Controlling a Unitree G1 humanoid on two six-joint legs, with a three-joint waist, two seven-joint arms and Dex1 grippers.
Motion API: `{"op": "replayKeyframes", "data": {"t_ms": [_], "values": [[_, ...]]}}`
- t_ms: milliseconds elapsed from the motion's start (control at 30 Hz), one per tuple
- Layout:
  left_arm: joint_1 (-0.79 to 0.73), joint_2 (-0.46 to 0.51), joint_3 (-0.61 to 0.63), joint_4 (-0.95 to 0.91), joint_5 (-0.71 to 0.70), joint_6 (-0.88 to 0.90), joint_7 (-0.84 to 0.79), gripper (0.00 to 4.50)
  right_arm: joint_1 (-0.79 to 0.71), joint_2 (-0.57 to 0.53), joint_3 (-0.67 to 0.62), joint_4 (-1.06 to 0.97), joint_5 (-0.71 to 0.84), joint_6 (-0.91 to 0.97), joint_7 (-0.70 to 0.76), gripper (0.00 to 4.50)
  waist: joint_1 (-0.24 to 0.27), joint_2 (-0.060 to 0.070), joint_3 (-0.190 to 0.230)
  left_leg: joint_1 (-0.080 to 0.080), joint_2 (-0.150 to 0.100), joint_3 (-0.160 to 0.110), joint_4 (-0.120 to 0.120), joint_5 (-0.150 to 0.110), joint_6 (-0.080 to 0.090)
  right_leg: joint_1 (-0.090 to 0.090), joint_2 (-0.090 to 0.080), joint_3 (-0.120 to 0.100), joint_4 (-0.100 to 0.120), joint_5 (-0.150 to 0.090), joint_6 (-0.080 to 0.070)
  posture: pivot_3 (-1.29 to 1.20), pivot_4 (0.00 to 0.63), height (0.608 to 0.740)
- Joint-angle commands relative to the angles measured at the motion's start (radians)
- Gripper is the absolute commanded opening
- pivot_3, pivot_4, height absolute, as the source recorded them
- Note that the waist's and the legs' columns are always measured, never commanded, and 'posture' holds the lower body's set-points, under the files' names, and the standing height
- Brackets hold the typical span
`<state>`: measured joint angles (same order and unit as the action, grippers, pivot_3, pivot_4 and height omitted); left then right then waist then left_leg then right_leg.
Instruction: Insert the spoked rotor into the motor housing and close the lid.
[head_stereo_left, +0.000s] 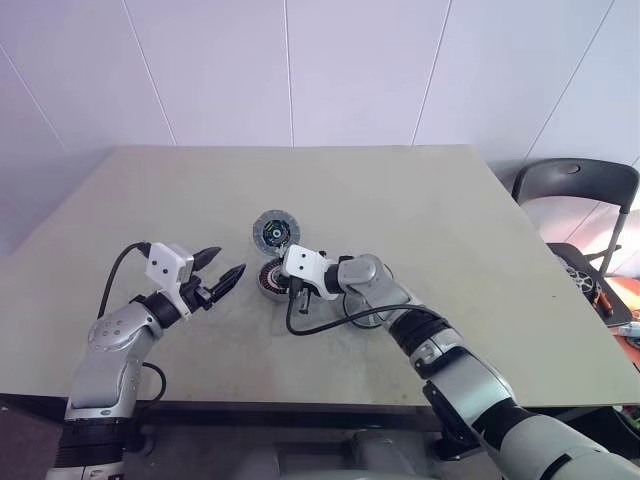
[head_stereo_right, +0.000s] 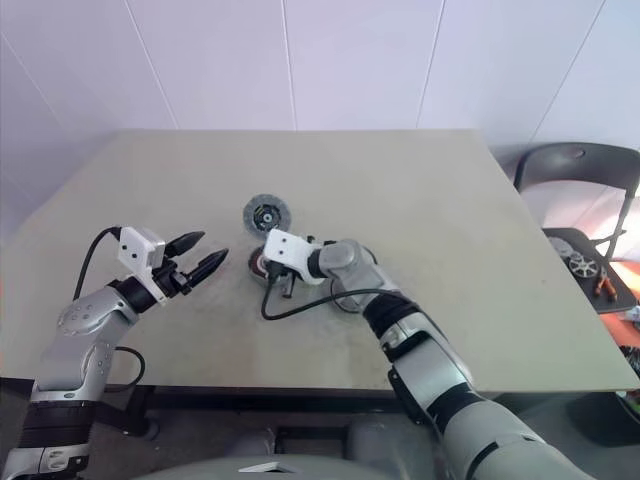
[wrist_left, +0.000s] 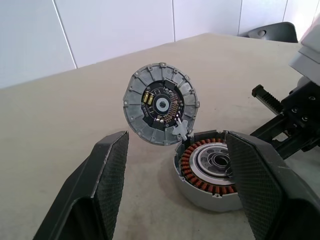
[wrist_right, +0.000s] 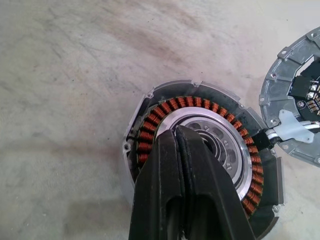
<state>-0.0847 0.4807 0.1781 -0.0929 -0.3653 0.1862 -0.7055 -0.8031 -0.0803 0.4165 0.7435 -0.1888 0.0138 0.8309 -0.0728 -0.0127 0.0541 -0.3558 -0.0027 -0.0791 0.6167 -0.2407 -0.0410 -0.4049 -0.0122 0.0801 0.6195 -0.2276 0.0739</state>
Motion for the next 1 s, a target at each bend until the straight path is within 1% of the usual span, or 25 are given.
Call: {"op": "replayKeyframes", "data": {"t_ms": [33,400,600,1000], "values": [[-0.016,0.004,0.009,-0.021,-0.009,-0.015,0.002,3.26,-0.035,-0.005,-0.026,0.000,0.004,-0.002,-0.018,0.06,0.000,0.000,0.000,0.000,0.000,0.000,0.000,0.000,0.000,0.000,0.000,0.000,0.000,0.000,0.000,0.00,0.000,0.740],[-0.018,0.004,0.012,-0.017,-0.023,-0.012,-0.009,3.26,-0.030,0.006,-0.052,-0.036,0.063,0.064,0.029,0.06,-0.001,0.000,0.000,0.000,0.000,0.000,0.000,0.000,0.000,0.000,0.000,0.000,0.000,0.000,0.000,0.00,0.000,0.740],[-0.016,0.004,0.001,-0.014,-0.016,-0.015,-0.010,3.26,-0.036,0.019,-0.084,-0.036,0.086,0.104,0.003,0.06,-0.001,0.000,0.000,0.000,0.000,0.000,0.000,0.000,0.000,0.000,0.000,0.000,0.000,0.000,0.000,0.00,0.000,0.740],[-0.008,0.002,-0.007,-0.024,-0.013,-0.015,-0.008,3.26,-0.033,0.028,-0.098,-0.043,0.095,0.136,-0.011,0.06,-0.002,0.000,0.000,0.000,0.000,0.000,-0.001,0.000,0.000,-0.001,0.000,0.000,0.000,0.000,0.000,0.00,0.000,0.740]]}}
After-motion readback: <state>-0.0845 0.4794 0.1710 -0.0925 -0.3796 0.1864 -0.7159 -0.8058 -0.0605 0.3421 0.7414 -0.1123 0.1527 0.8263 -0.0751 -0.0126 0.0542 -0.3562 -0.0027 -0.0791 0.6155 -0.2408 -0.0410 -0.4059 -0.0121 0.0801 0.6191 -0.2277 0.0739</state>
